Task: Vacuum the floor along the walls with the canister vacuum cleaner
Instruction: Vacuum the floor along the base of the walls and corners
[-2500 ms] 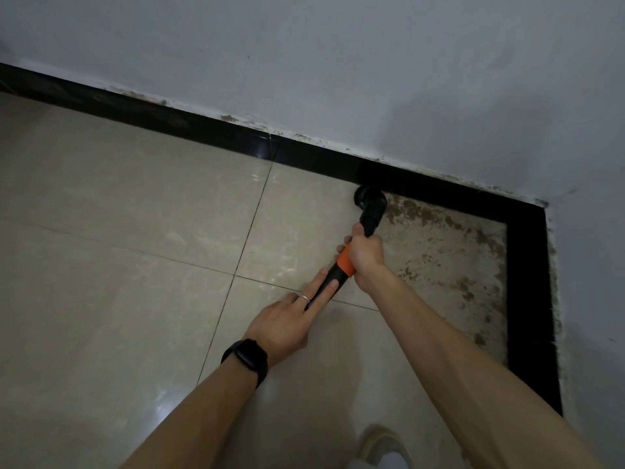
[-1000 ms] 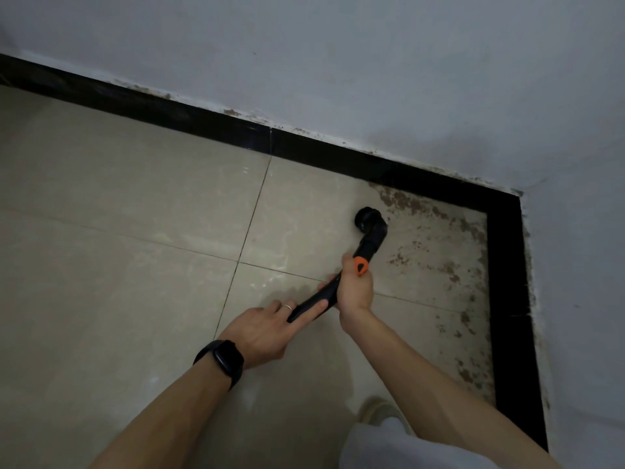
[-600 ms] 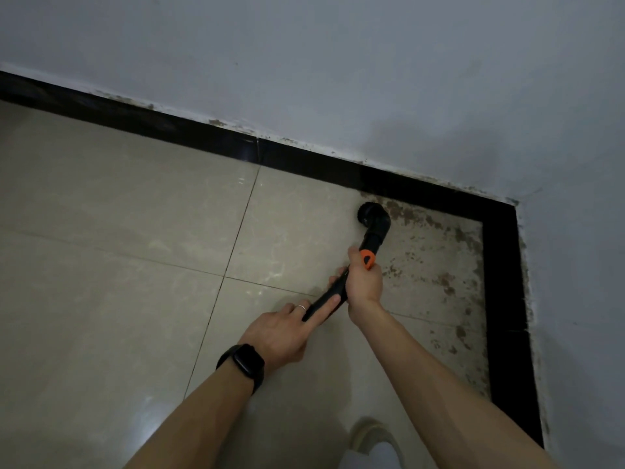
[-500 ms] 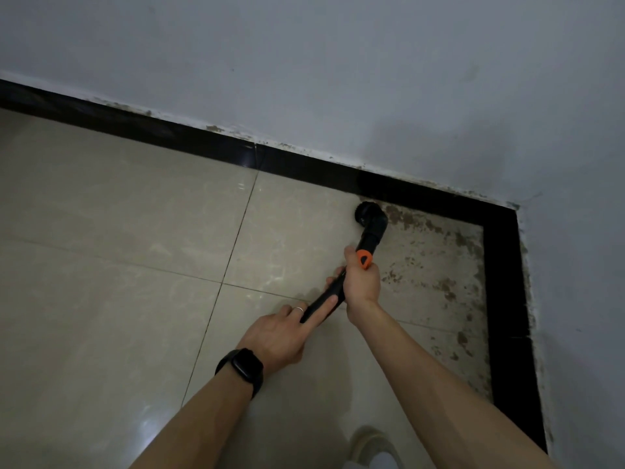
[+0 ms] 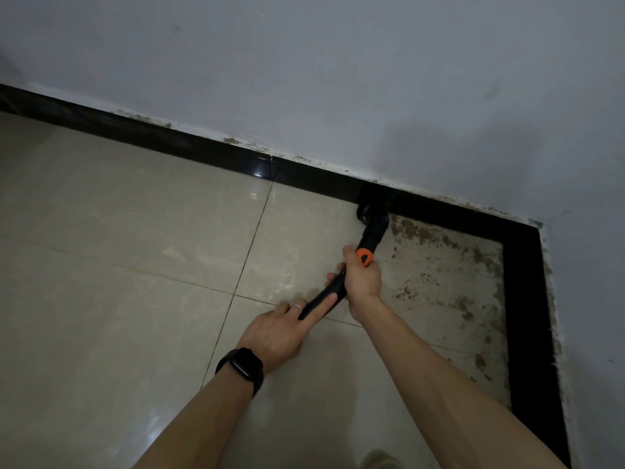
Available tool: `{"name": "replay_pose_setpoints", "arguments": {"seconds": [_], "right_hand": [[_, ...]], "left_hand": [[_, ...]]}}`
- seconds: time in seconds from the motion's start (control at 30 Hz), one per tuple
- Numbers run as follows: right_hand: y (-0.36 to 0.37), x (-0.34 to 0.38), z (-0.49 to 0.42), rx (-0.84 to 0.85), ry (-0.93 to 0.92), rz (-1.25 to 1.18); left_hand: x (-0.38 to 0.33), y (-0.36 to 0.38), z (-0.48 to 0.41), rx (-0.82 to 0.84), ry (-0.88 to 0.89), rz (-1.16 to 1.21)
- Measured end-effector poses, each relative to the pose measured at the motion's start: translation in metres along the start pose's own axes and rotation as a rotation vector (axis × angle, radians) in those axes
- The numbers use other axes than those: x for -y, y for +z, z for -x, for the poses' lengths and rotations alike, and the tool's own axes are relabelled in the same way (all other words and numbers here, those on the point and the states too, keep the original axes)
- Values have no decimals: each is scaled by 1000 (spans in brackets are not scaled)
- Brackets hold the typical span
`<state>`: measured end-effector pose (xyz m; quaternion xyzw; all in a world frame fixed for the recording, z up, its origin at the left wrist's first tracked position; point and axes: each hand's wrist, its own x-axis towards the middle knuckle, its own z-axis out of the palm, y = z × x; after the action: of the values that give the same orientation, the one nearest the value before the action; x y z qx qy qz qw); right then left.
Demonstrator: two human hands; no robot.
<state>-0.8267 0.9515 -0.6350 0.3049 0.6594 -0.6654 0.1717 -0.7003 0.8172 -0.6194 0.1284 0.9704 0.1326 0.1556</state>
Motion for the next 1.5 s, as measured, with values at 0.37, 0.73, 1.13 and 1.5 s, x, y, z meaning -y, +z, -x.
{"name": "replay_pose_setpoints", "arguments": {"seconds": [0.37,0.73,1.13,1.5], "right_hand": [[25,5,6,163,105,-38],[-9,-9,16,-108,37,-156],[-46,-41,52,-183,48,-123],[-33,1,8,-136,9,-98]], "left_hand": [[24,-5,23,-23,-90,-6],[-1,10,18,-35,79,-3],[-6,14,33,120,237,69],[-24,-4,4,86,14,159]]}}
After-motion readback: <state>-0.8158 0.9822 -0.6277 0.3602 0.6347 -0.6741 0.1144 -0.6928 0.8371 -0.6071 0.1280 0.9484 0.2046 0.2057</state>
